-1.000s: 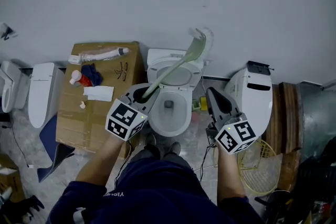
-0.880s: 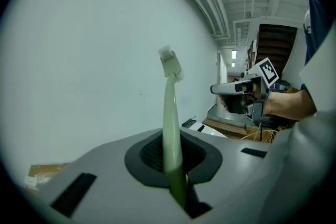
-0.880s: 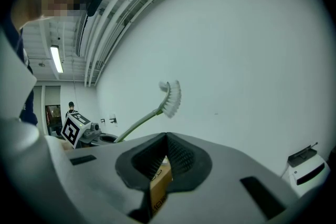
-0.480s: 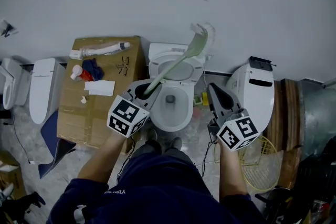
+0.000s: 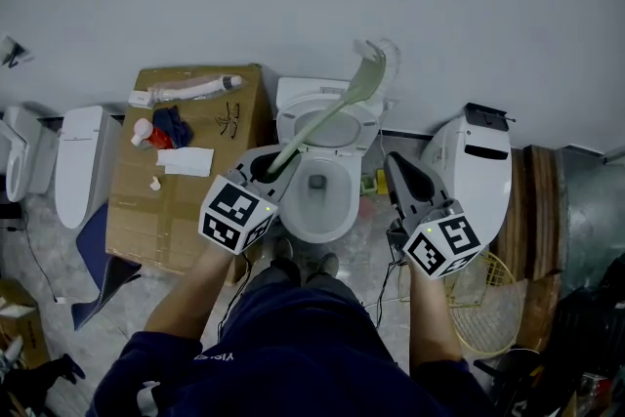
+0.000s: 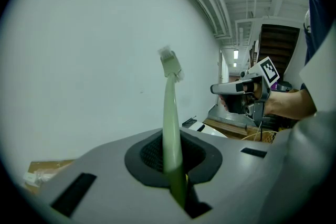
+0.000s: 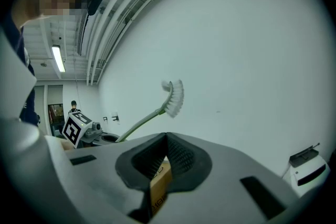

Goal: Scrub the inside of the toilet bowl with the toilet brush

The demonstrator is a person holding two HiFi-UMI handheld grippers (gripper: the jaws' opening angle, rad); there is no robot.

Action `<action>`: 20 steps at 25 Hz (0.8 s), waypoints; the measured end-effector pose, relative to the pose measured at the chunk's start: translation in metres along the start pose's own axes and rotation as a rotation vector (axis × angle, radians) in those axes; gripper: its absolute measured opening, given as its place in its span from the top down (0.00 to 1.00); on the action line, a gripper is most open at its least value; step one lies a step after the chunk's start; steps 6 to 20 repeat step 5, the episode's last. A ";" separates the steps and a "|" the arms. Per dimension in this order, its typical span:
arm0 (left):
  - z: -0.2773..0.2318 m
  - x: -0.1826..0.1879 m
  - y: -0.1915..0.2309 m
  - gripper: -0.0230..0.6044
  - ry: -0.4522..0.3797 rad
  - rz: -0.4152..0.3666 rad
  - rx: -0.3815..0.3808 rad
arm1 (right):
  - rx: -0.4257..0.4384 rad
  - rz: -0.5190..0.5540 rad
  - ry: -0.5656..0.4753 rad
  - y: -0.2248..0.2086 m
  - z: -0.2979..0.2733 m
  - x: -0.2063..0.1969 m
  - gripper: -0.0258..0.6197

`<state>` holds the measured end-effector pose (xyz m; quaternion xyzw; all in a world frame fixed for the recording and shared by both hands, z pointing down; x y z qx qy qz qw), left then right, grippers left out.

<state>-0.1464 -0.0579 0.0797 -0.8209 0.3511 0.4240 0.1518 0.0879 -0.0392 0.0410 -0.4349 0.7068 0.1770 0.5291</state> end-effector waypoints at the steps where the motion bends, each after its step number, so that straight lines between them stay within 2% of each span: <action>1: -0.001 0.000 0.000 0.91 0.000 0.000 0.000 | 0.001 0.002 0.001 0.000 0.000 0.000 0.95; 20: -0.002 0.003 0.001 0.91 -0.005 -0.001 0.000 | 0.005 0.010 0.003 -0.002 -0.002 0.002 0.95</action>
Point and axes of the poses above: the fingertips, and each gripper's own axes: z backward along the fingers, y to its left, x out of its top, the point moved 7 cm from there along z, backward along the fingers, and after that the axes turned 14 degrees about y, right-handed, at the moved point
